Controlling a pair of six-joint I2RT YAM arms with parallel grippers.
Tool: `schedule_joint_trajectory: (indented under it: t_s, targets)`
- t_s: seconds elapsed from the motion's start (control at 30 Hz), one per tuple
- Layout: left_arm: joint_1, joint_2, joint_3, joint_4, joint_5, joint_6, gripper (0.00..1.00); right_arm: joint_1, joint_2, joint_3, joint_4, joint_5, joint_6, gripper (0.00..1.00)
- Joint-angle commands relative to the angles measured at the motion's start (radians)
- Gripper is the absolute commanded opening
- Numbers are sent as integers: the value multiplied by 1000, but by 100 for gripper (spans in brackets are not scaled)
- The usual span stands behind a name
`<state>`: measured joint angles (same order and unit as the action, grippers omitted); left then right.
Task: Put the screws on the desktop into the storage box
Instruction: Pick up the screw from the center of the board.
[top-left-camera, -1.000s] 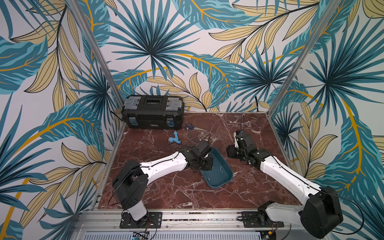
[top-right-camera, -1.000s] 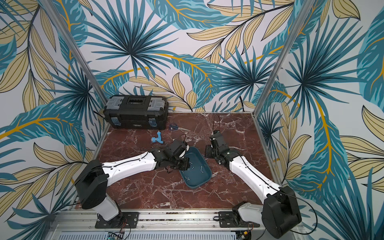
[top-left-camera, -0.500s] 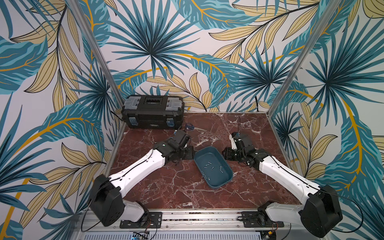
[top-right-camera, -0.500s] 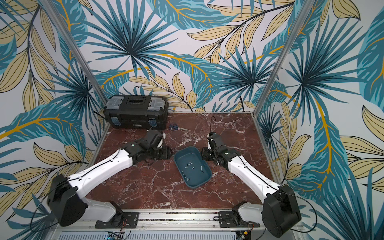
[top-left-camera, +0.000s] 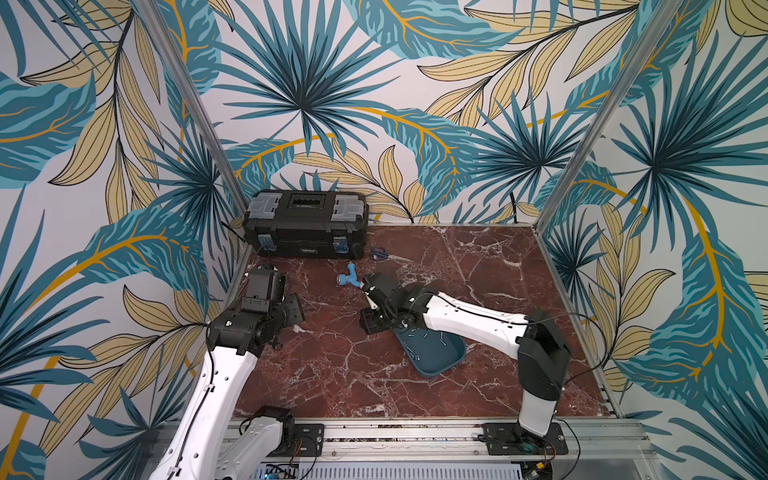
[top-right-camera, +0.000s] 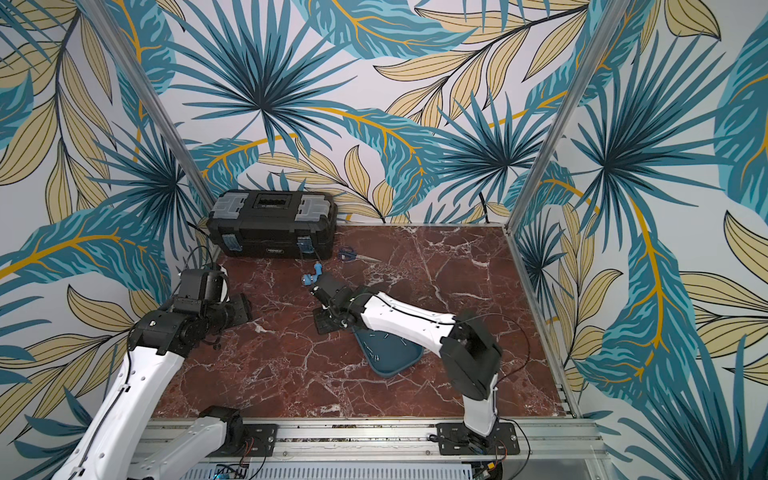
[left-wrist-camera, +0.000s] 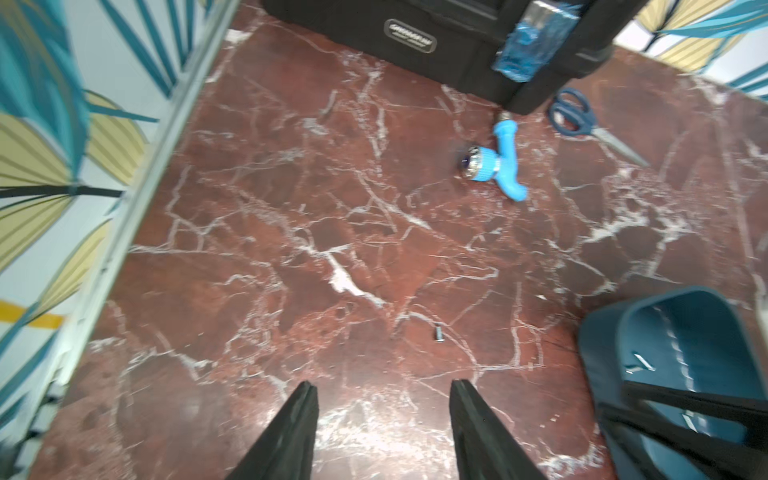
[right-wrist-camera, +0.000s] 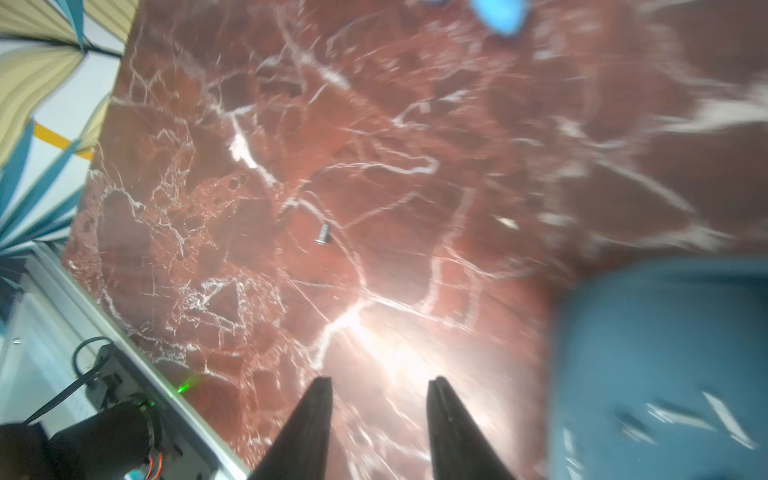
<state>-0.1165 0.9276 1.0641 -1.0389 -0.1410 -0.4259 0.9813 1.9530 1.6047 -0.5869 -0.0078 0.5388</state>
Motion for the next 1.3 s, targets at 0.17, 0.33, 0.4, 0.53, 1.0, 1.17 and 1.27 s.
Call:
schedule_joint_trajectory:
  t_s: [0.17, 0.33, 0.4, 0.53, 1.0, 1.17, 1.27]
  targets:
    - [20, -32, -70, 16, -24, 51, 55, 76, 291, 348, -236, 86, 8, 46]
    - [19, -35, -80, 25, -3, 50, 55, 95, 426, 523, -304, 123, -8, 45]
    - [19, -37, -79, 25, -6, 49, 55, 101, 465, 574, -317, 132, -22, 45]
    - [20, -36, -82, 28, -2, 49, 55, 101, 535, 641, -336, 157, -48, 43]
    - [19, -30, -84, 37, 4, 50, 55, 105, 630, 693, -346, 187, -85, 36]
    - [20, -27, -84, 37, 5, 52, 55, 103, 648, 696, -349, 202, -100, 36]
    - [19, -24, -85, 38, 6, 52, 55, 103, 656, 696, -354, 203, -103, 36]
